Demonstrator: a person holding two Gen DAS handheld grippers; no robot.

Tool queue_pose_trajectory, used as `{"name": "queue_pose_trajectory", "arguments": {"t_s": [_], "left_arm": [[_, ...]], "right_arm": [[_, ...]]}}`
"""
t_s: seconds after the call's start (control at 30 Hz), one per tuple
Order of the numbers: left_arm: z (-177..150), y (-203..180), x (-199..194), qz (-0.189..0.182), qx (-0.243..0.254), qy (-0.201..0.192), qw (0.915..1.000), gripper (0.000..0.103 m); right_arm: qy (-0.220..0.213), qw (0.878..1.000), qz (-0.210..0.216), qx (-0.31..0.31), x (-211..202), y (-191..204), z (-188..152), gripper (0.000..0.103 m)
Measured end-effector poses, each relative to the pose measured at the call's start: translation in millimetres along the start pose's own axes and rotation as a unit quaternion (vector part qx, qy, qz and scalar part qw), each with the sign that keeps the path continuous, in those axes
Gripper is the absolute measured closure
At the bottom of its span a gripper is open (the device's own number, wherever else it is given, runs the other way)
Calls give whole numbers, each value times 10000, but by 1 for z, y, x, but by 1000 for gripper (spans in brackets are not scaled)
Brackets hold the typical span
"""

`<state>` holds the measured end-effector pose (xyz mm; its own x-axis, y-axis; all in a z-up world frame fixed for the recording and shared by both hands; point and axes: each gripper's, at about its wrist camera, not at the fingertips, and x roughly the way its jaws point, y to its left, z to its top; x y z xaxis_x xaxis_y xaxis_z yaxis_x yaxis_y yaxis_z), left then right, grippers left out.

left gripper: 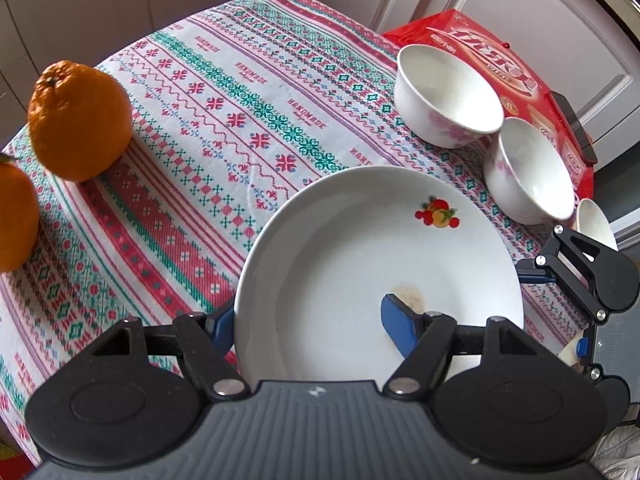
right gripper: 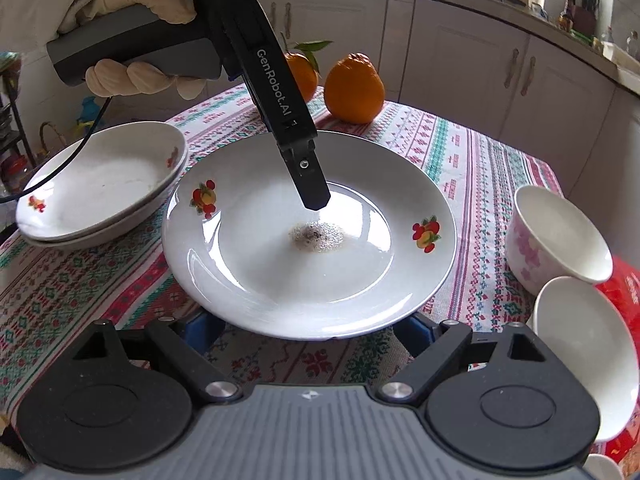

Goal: Organize plates and bowls
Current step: 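Lift the stained plate with the left gripper and carry it toward the plate stack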

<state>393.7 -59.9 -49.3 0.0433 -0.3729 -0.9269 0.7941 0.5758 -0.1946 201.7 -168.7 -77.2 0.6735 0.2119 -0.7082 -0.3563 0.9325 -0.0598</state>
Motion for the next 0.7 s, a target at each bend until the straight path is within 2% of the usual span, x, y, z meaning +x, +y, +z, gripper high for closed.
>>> {"name": "queue_pose_trajectory", "arguments": {"t_s": [0.7], "left_arm": [[-44,-21,-49,264,-386,-450,9979,31]], "right_arm": [[-190,9979,401,-468,-39,18,6,10]]}}
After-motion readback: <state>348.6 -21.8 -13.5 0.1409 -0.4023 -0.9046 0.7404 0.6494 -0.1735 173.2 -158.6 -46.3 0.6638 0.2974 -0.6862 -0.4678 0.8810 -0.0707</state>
